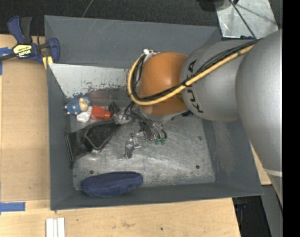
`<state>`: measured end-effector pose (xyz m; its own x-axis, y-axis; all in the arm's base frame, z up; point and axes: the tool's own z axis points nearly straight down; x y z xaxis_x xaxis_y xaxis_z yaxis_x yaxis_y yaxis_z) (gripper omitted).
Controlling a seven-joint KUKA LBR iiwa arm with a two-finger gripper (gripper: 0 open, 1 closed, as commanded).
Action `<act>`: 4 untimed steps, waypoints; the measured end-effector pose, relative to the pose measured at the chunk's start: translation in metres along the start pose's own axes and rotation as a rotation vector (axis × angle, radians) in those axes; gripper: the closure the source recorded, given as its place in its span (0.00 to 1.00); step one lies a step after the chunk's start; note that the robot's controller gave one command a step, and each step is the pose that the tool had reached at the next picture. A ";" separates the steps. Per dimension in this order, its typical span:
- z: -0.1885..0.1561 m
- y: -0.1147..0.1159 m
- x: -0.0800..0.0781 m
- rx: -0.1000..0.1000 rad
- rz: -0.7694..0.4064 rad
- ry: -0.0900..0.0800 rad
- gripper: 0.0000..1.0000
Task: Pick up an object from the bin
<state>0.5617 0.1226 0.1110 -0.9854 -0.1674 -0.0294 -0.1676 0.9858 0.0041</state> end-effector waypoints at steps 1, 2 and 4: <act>0.004 0.052 -0.029 0.005 0.002 0.022 0.00; -0.069 0.079 -0.050 0.001 -0.073 0.017 0.00; 0.017 0.076 -0.059 0.002 0.075 0.015 1.00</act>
Offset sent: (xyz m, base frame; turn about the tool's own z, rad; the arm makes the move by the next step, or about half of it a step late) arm 0.0365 0.1038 -0.0001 -0.0012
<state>0.6074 0.2074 0.0964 -0.9956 -0.0931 -0.0140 -0.0932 0.9956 0.0034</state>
